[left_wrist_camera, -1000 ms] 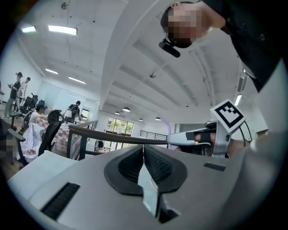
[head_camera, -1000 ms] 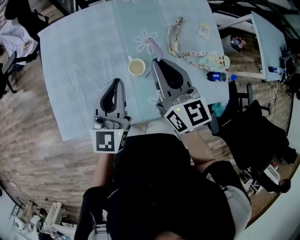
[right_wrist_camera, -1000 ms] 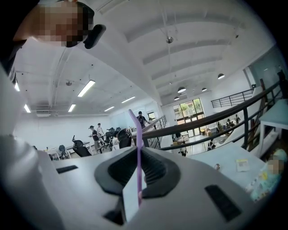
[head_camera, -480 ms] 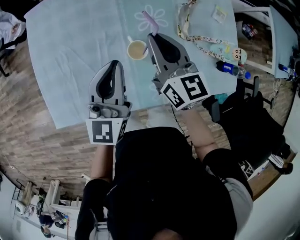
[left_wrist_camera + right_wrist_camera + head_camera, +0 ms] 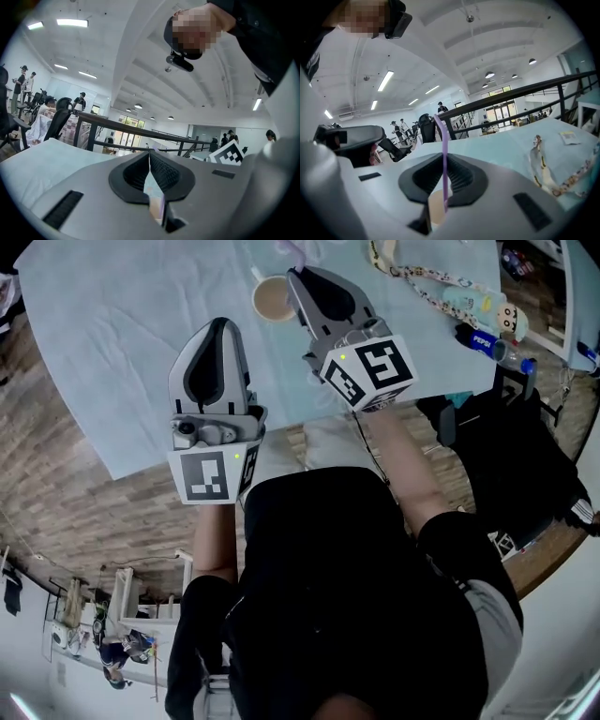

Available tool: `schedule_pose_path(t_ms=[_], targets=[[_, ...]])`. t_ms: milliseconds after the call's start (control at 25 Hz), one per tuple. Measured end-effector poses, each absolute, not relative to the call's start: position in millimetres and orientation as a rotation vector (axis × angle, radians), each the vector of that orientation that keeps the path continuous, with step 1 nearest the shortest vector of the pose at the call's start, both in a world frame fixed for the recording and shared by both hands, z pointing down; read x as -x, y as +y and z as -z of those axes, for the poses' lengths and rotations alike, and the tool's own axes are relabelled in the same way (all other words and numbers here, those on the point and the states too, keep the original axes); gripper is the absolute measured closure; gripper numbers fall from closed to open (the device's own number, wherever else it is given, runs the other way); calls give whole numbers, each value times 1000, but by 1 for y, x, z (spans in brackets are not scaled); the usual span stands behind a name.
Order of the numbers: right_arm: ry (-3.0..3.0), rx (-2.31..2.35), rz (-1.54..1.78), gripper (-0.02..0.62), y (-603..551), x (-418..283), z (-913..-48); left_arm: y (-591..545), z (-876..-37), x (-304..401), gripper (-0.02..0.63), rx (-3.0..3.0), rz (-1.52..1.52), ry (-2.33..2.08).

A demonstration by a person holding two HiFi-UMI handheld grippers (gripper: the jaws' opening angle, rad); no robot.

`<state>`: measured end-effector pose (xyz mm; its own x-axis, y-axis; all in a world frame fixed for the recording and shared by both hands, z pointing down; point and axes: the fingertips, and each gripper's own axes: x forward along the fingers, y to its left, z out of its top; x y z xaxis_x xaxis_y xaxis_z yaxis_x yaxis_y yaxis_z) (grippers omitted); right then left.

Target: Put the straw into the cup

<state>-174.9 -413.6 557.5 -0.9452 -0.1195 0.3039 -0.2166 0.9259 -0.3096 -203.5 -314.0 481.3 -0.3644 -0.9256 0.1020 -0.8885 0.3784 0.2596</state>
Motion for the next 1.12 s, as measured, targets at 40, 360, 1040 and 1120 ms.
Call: schedule_pose_path(t_ms=[40, 360, 1040, 1120], targets=[[-2800, -241, -487, 563, -413, 175, -564, -314, -484, 203, 589, -1608, 238, -2407], [-2738, -220, -501, 563, -397, 178, -595, -305, -491, 198, 589, -1591, 205, -2385], [-2633, -272, -434, 561, -405, 187, -618, -313, -488, 190, 589, -1616, 274, -2392], [-2625, -273, -423, 560, -405, 188, -619, -313, -487, 190, 589, -1617, 290, -2395]])
